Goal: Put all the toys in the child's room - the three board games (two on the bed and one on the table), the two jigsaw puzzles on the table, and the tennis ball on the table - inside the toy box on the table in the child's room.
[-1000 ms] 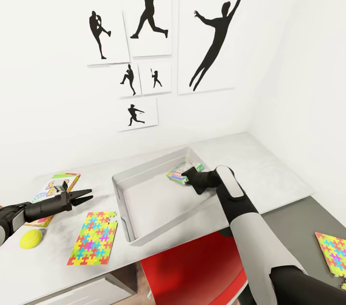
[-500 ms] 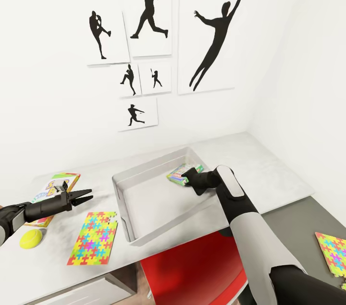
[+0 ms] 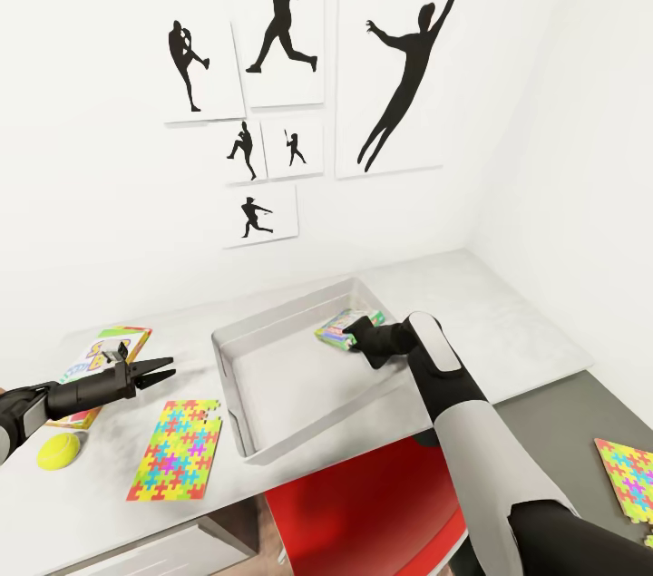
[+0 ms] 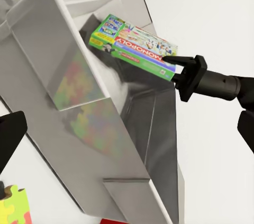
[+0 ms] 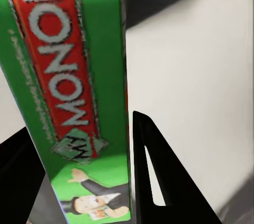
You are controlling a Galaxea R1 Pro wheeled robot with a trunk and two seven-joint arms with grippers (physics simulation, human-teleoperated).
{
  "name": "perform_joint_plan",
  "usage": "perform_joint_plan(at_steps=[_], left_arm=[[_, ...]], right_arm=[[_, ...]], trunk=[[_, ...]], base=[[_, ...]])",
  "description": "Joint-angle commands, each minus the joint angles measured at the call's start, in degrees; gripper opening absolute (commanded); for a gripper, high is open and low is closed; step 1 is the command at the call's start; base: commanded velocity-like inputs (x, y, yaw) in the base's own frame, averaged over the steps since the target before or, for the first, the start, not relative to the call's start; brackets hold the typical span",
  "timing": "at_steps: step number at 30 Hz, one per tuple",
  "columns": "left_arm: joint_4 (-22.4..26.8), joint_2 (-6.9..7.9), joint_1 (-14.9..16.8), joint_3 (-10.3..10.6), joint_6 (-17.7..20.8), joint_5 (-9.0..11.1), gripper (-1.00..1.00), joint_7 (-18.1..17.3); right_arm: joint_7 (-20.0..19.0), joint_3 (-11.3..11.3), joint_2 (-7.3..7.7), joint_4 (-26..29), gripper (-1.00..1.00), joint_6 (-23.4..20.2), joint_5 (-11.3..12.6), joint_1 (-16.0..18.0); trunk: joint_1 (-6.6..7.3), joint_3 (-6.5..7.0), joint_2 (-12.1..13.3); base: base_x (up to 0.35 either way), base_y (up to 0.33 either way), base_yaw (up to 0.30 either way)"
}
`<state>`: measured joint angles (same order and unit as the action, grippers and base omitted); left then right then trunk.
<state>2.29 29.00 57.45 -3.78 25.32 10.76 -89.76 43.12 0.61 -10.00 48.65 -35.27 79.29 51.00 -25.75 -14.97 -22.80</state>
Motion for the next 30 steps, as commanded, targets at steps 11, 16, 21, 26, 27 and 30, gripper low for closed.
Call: perform_joint_plan(at_steps=[11,16,21,26,27,30], left_arm=[[0.0,0.01,0.0,-0.3,0.6,-0.4,1.0,-0.2],[0.0,0.01,0.1,-0.3,0.6,-0.4,1.0,-0.2],[0.0,0.01,0.1,-0.3,0.6,-0.4,1.0,-0.2],[0.0,0.01,0.1,-0.3,0.6,-0.4,1.0,-0.2],[0.0,0.01,0.0,-0.3,0.6,-0.4,1.0,-0.2],[0.0,0.01,0.0,-0.3,0.6,-0.4,1.0,-0.2]], right_arm=[[0.4,0.1,0.0,-0.2,1.0,0.4,0.3,0.0],[0.5,0.1,0.0,-0.1,1.0,0.4,0.3,0.1],[0.5,0.1,0.0,-0.1,1.0,0.4,0.3,0.0],[0.4,0.1,0.0,0.0,1.0,0.4,0.3,0.0],[0.4,0.1,0.0,0.0,1.0,0.4,0.3,0.0],[0.4,0.1,0.0,0.0,1.0,0.4,0.3,0.0]], trunk=[[-0.03,-0.11,-0.1],[-0.03,-0.11,-0.1],[-0.03,-0.11,-0.1],[-0.03,-0.11,-0.1],[-0.03,-0.11,-0.1],[-0.03,-0.11,-0.1]], base=[[0.0,0.0,0.0],[0.0,0.0,0.0],[0.0,0.0,0.0],[0.0,0.0,0.0],[0.0,0.0,0.0],[-0.002,0.002,0.0]])
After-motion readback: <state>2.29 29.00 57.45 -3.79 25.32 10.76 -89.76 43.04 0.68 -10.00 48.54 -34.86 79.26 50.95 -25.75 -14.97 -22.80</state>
